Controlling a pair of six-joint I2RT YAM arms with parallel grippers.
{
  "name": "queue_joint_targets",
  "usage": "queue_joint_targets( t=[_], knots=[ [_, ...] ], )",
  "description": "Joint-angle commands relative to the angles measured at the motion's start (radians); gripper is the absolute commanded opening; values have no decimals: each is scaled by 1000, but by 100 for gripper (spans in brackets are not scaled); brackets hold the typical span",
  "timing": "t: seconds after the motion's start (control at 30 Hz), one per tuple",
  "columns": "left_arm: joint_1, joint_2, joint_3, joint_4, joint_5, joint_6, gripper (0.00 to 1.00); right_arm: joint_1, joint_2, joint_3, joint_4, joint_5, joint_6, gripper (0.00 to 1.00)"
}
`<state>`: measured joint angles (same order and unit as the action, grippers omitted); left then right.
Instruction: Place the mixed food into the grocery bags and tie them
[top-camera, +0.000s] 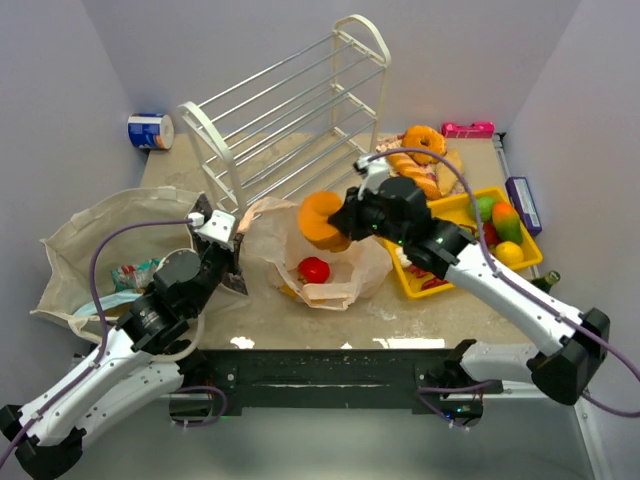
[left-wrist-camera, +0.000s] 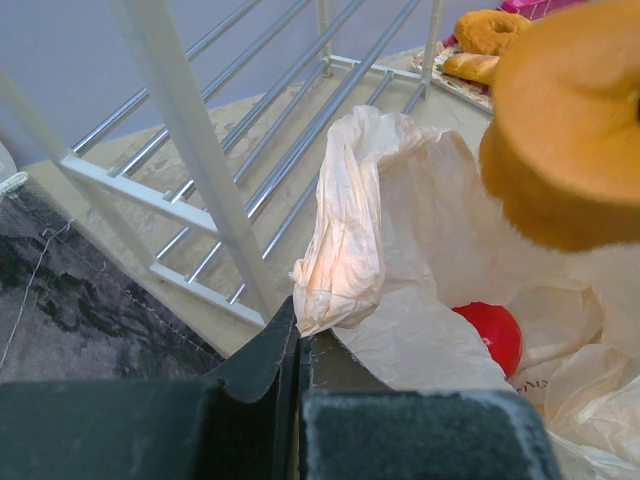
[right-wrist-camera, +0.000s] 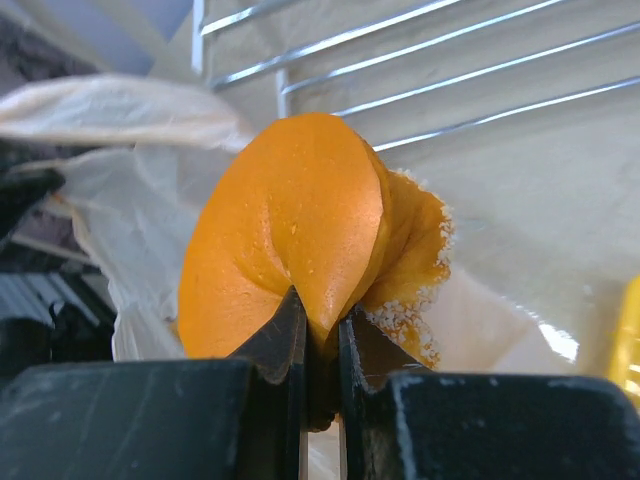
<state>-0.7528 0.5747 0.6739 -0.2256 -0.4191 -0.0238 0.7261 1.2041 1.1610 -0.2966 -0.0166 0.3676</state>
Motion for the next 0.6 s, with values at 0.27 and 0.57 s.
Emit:
queue_joint_targets(
  t=[0.27, 0.57],
  knots=[
    [7, -12, -7, 45, 0, 5, 0, 220, 138, 16, 13, 110, 17, 0],
    [7, -7, -4, 45, 3, 5, 0, 288, -12, 29, -38, 211, 48, 0]
  ],
)
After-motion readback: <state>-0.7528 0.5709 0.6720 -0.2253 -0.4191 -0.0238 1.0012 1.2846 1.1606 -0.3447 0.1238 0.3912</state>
